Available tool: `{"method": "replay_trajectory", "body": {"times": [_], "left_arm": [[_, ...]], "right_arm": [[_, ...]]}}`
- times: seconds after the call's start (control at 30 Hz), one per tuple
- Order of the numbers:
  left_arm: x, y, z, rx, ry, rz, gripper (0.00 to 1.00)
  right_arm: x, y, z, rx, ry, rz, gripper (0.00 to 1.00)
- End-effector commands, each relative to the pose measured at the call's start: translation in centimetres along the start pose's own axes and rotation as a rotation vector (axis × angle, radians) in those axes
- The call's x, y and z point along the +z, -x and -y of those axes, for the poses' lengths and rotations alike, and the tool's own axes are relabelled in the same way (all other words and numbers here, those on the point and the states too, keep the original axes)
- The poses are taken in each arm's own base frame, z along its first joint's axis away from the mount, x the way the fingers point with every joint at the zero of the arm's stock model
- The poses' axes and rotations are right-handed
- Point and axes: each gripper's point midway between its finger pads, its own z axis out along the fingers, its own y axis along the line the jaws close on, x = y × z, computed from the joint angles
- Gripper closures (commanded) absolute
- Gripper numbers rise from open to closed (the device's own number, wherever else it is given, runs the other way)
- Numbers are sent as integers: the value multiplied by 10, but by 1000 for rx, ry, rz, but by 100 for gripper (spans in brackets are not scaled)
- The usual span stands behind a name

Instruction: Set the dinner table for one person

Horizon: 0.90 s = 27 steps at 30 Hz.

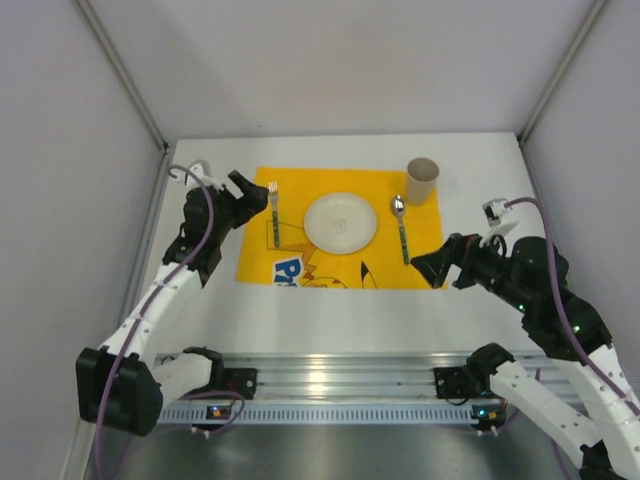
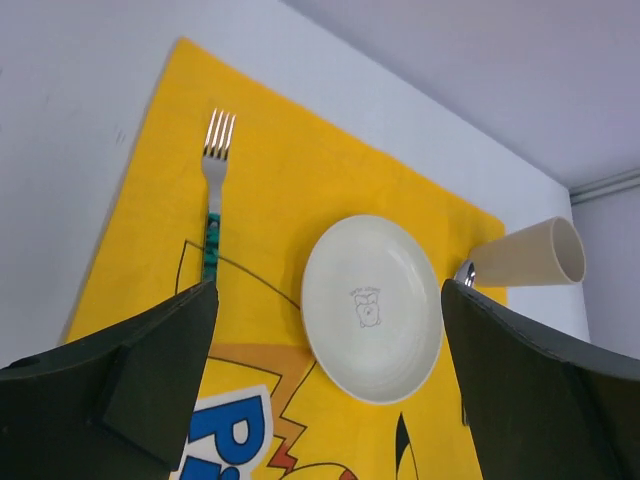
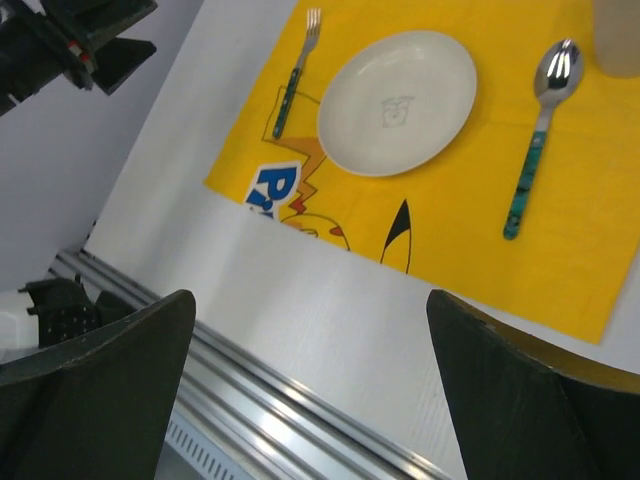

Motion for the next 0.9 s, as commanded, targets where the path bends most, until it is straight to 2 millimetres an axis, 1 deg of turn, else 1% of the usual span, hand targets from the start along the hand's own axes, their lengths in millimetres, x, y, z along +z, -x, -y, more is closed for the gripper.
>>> {"method": "replay_trajectory", "body": {"times": [0.0,0.03,0.07,0.1,0.13,0.17,0.2,0.23,0.27,0.3,0.33,0.4,0.43,0.47,0.5,0.53,0.57,0.6,0.63,0.67,0.7,0.73,0.77,0.8,0.83,0.87], "left_arm": [[9,-22,17,-142,-106,-142,2],[7,-28,17,-119,-87,-206,5],[2,-39,11,-103,-12,-316,8],[-2,-43,8,-79,23,-363,10],[-3,-40,0,-41,82,-366,12],[-7,-29,2,-18,107,-358,14],[-12,-30,-4,11,141,-359,16],[-22,-20,-7,29,168,-303,15],[-26,-6,-20,45,244,-219,10],[-33,-1,-22,52,247,-191,8],[-44,6,-24,69,245,-150,7],[-58,16,-36,87,312,-111,8],[-70,11,-48,116,367,-141,8],[-82,16,-53,129,408,-139,9],[-93,25,-72,159,519,-104,9],[-111,20,-88,184,611,-143,9],[-119,21,-97,199,664,-140,9],[-124,16,-100,217,664,-167,7],[-127,5,-100,227,635,-214,7],[-126,-3,-96,220,596,-242,7],[-124,-21,-84,214,491,-319,8],[-127,-33,-82,208,440,-349,8],[-128,-41,-78,196,401,-371,8],[-125,-43,-69,168,346,-360,9],[-130,-58,-60,140,260,-401,9],[-129,-64,-51,125,197,-412,9]], "right_arm": [[2,-7,-33,54,215,20,0],[3,-11,-35,60,232,13,0],[2,-10,-38,60,251,18,0],[2,-13,-43,61,282,5,0],[4,-16,-44,74,291,-10,0],[8,-19,-44,85,291,-27,0],[11,-22,-43,98,287,-44,0],[15,-26,-44,102,297,-67,0],[23,-25,-48,98,321,-81,0],[26,-27,-51,93,339,-96,0],[28,-29,-55,103,359,-115,0],[37,-29,-54,118,357,-122,0],[41,-30,-52,136,342,-125,0],[46,-31,-49,150,321,-134,0],[48,-32,-46,159,303,-135,0],[51,-30,-43,172,281,-129,0],[55,-35,-39,187,253,-158,0],[57,-37,-35,191,225,-171,0],[56,-32,-36,186,218,-174,0],[60,-43,-30,195,179,-235,0],[61,-44,-29,186,172,-253,0],[59,-40,-32,158,183,-254,0],[60,-44,-30,148,177,-279,0],[59,-43,-32,133,187,-284,0],[56,-37,-33,95,192,-269,0],[50,-37,-30,81,170,-275,0]]}}
